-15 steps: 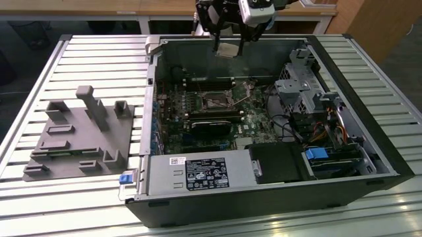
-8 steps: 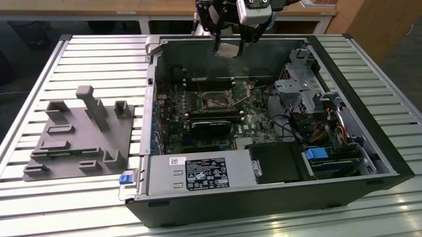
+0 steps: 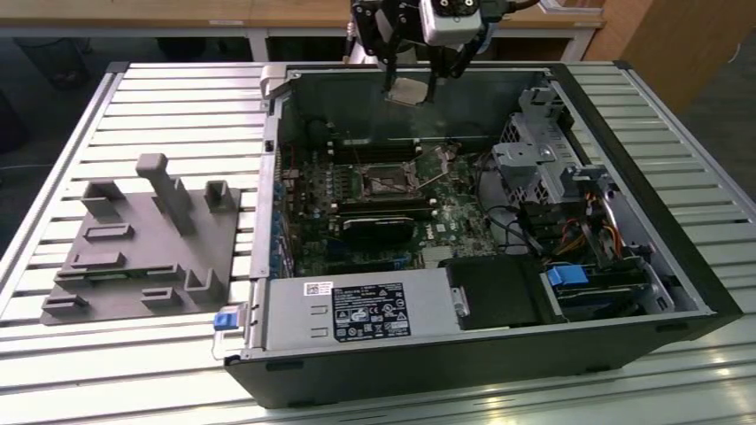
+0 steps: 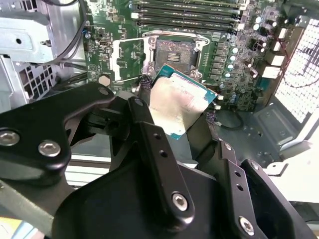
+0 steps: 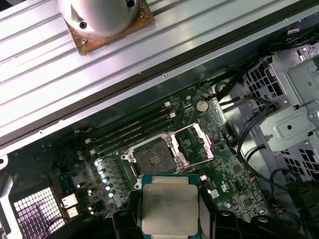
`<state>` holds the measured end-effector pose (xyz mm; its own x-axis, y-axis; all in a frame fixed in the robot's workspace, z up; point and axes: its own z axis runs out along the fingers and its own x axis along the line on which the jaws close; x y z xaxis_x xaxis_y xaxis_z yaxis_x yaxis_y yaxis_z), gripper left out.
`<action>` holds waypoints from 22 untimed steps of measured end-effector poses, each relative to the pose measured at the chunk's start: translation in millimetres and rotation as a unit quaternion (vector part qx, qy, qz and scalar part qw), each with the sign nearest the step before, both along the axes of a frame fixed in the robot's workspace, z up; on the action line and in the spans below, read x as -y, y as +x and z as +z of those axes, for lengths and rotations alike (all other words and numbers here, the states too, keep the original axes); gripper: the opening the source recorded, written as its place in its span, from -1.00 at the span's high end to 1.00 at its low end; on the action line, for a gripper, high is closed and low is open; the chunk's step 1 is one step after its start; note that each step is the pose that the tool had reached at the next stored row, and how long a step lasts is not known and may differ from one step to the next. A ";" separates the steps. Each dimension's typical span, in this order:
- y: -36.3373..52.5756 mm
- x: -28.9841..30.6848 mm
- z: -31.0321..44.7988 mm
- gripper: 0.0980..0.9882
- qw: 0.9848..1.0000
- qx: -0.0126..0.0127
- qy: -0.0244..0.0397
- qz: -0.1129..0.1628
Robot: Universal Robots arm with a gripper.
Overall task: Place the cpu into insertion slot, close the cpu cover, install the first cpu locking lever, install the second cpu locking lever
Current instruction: 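Place the cpu into insertion slot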
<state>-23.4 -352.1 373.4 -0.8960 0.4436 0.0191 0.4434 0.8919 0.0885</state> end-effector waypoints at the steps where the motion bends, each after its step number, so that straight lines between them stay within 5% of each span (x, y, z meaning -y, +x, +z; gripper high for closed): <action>1: 0.0 0.0 -0.1 0.00 1.000 0.000 0.000 -0.003; 12: 0.0 -0.2 -1.6 0.00 0.999 0.000 -0.001 -0.054; 22: 0.0 -0.2 -2.4 0.00 0.993 0.000 -0.001 -0.116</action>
<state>-23.4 -351.9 371.1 -0.7700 0.6378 0.0182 0.6367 0.7662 0.0870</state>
